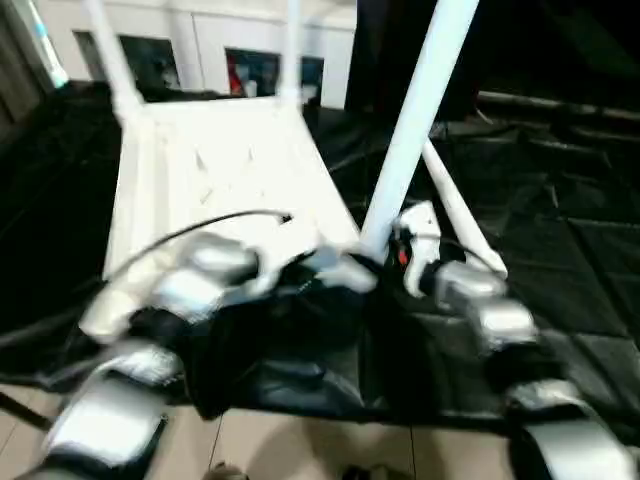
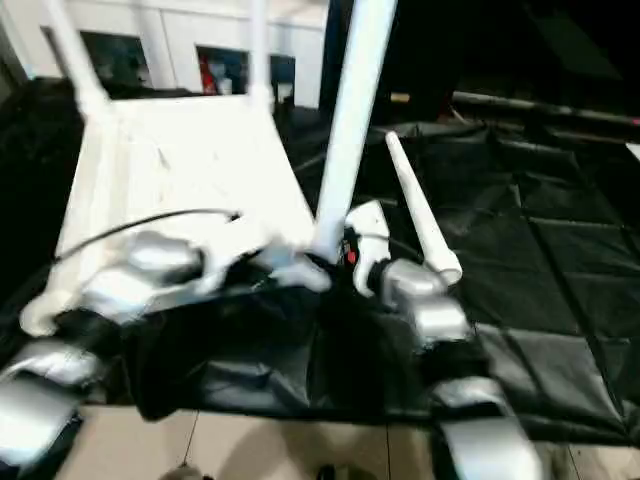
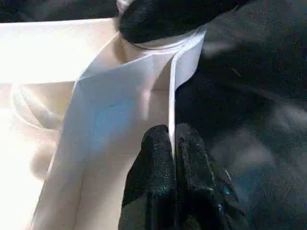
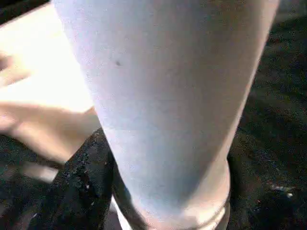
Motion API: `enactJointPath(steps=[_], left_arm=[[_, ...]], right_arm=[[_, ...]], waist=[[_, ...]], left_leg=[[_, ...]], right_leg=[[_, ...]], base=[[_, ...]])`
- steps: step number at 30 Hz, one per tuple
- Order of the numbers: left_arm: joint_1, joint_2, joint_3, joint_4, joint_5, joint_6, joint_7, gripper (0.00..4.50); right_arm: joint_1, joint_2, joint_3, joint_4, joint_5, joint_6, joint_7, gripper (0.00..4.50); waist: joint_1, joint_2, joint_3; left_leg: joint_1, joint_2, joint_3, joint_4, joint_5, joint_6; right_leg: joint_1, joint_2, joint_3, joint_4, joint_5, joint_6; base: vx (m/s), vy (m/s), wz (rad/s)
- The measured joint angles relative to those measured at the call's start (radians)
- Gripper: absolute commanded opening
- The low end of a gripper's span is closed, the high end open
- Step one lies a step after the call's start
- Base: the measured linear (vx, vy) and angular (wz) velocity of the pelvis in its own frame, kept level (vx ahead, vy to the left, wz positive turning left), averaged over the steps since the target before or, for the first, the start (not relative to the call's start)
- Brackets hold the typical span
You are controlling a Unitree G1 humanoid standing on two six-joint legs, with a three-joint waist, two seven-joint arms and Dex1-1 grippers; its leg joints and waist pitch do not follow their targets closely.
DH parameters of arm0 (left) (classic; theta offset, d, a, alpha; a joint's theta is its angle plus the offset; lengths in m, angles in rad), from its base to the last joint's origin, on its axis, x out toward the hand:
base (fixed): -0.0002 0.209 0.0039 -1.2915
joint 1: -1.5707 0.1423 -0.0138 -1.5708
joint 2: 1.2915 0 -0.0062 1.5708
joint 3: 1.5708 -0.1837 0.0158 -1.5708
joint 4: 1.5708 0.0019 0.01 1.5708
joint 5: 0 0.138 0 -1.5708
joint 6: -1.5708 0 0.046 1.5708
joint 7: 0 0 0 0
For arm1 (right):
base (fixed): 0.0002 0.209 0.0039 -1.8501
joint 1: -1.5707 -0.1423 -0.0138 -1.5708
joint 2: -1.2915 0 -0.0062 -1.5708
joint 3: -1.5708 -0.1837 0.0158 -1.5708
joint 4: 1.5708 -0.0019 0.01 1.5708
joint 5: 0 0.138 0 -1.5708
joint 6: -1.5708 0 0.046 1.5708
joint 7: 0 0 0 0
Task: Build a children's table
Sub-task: Rotate leg to tighten
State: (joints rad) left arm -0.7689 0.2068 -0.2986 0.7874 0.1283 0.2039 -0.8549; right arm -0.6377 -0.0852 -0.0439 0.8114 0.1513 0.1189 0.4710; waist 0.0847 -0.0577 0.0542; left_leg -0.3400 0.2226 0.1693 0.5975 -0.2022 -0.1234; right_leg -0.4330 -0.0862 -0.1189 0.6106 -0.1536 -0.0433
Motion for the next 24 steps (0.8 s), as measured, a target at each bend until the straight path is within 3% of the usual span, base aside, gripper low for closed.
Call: enactJointPath(steps=[6, 10, 13, 19, 24], left_arm=[[-0.051, -0.114, 0.010, 0.076, 0.006, 0.060, 0.170, 0.00], [-0.060, -0.129, 0.013, 0.090, 0.014, 0.062, 0.192, 0.00], [-0.064, -0.129, 0.016, 0.098, 0.015, 0.057, 0.192, 0.00], [-0.064, -0.085, 0.018, 0.100, 0.019, 0.025, 0.176, 0.00], [-0.047, -0.017, 0.016, 0.085, 0.019, -0.037, 0.071, 0.00]], right_arm=[[-0.085, 0.076, -0.069, 0.111, 0.006, -0.013, -0.279, 2.72], [-0.110, 0.087, -0.084, 0.144, 0.001, -0.025, -0.325, 2.72], [-0.115, 0.090, -0.087, 0.166, -0.005, -0.054, -0.325, 3.42], [-0.102, 0.071, -0.039, 0.178, -0.037, -0.077, -0.226, 3.47], [-0.061, -0.006, 0.022, 0.132, -0.050, -0.078, -0.041, 3.47]], waist=[[0.000, 0.002, -0.002], [0.001, 0.002, -0.003], [0.001, 0.002, -0.004], [-0.014, 0.003, -0.003], [-0.017, 0.004, -0.003]], left_leg=[[-0.001, -0.002, 0.000, 0.000, 0.000, 0.001], [-0.001, -0.002, 0.000, 0.000, 0.000, 0.001], [-0.001, -0.002, 0.000, 0.000, 0.000, 0.001], [-0.004, -0.001, -0.001, 0.000, 0.000, 0.001], [-0.006, 0.000, -0.001, 0.000, 0.001, 0.001]], right_leg=[[0.001, -0.002, 0.000, 0.000, 0.001, 0.001], [0.002, -0.002, 0.000, 0.000, 0.001, 0.002], [0.002, -0.002, 0.000, 0.000, 0.001, 0.002], [-0.002, -0.002, -0.002, 0.000, 0.002, 0.003], [-0.002, -0.001, -0.002, 0.000, 0.002, 0.002]], base=[[0.000, 0.000, 0.00], [0.000, 0.000, 0.00], [0.000, 0.000, 0.00], [0.000, 0.000, 0.00], [0.000, 0.000, 0.00]])
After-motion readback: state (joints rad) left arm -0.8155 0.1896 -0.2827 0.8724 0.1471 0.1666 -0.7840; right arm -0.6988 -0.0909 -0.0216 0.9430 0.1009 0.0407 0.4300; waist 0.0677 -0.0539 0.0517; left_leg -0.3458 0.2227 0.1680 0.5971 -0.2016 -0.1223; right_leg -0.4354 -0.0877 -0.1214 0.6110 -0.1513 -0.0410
